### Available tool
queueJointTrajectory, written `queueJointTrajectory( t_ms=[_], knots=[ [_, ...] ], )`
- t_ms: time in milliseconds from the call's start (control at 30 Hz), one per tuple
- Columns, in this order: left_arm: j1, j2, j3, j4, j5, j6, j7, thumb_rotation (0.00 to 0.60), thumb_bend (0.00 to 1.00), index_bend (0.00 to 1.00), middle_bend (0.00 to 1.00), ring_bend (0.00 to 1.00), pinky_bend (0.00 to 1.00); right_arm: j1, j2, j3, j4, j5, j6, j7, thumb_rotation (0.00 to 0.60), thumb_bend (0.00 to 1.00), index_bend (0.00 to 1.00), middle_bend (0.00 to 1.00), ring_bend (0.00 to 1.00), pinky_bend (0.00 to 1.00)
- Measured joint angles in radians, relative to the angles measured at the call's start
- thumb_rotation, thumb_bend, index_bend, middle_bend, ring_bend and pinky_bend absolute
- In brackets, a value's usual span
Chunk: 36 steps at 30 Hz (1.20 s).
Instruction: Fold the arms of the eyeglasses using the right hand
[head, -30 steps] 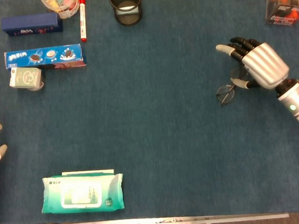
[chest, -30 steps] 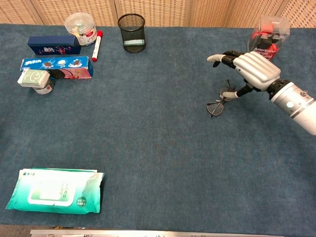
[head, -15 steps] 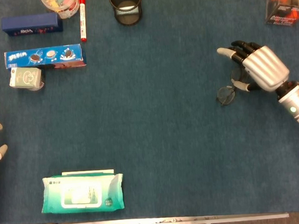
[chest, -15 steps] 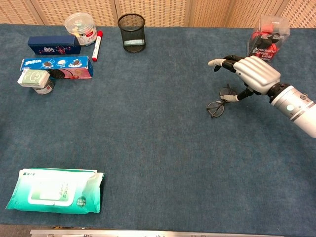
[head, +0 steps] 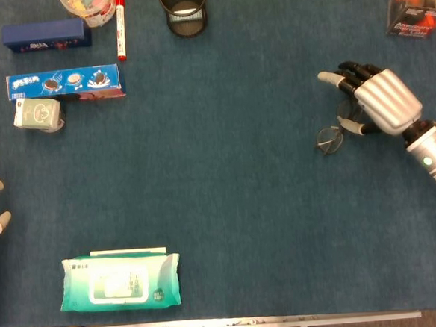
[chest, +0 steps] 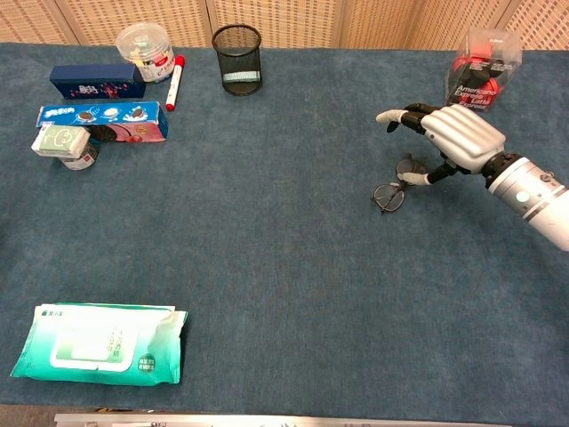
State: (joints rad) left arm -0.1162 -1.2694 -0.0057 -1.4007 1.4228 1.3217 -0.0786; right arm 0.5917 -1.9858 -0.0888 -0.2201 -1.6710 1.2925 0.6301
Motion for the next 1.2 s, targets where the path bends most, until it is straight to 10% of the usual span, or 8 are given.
queueJointTrajectory(
  t_ms=[667,1200],
  knots=[
    [-0.018,0.011,-0.017,-0.020,0.011,0.008,0.018,0.600,0.18,0.43,0.29,0.26,0.46,-0.070,0.181,0.076,-0.189,0.053,0.273,-0.160,0.600,0.08,0.18,0.32,0.18,0.34],
    [-0.056,0.029,-0.045,-0.033,0.037,0.020,-0.006,0.600,0.18,0.43,0.29,0.26,0.46,-0.309,0.505,0.131,-0.878,0.216,0.313,-0.569,0.600,0.13,0.25,0.32,0.18,0.34]
  ],
)
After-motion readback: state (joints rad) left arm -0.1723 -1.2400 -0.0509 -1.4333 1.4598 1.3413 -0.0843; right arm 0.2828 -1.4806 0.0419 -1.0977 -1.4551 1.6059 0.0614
